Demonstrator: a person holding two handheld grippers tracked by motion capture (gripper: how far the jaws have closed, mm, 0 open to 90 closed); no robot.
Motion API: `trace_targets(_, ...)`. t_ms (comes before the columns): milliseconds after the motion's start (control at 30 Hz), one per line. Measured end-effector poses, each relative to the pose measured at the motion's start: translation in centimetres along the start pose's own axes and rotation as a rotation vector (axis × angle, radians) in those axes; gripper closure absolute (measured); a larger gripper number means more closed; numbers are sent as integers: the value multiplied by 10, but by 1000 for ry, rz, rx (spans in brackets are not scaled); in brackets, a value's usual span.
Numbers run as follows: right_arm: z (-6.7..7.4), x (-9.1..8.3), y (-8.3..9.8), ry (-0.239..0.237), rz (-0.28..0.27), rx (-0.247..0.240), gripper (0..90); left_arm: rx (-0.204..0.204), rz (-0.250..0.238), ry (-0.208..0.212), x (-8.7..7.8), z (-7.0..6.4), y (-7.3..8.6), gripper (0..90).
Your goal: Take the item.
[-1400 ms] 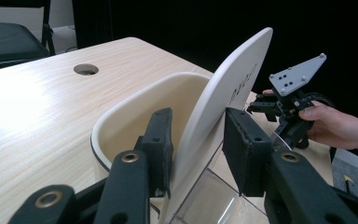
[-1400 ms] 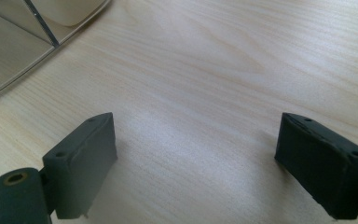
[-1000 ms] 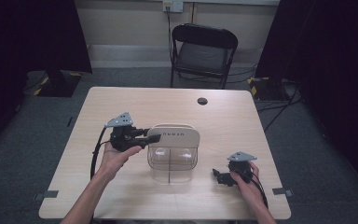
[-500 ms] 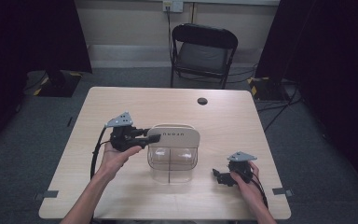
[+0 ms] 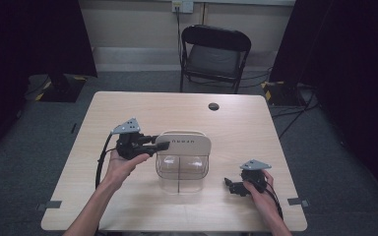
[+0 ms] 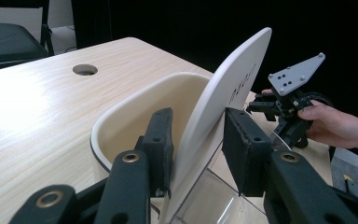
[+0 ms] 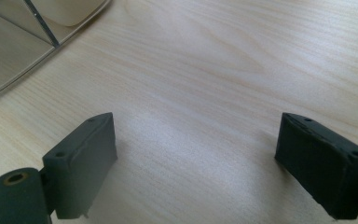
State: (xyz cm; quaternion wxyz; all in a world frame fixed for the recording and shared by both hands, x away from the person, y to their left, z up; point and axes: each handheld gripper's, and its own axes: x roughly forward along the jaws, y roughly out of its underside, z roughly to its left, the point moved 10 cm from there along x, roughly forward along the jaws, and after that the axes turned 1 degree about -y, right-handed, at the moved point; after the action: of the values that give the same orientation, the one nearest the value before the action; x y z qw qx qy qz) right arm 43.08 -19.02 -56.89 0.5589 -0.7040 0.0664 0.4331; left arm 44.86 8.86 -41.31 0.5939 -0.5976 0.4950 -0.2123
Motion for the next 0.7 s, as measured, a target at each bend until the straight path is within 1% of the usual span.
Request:
trace_targets(133, 0, 0, 0, 0, 0, 0, 115, -2, 4, -6, -1, 1, 0, 633)
trace_targets(333, 0, 0, 0, 0, 0, 0, 115, 2, 1, -6, -1, 0, -1, 633)
trace_targets(700, 0, 0, 0, 0, 0, 0, 115, -3, 0, -5, -1, -1, -1, 631)
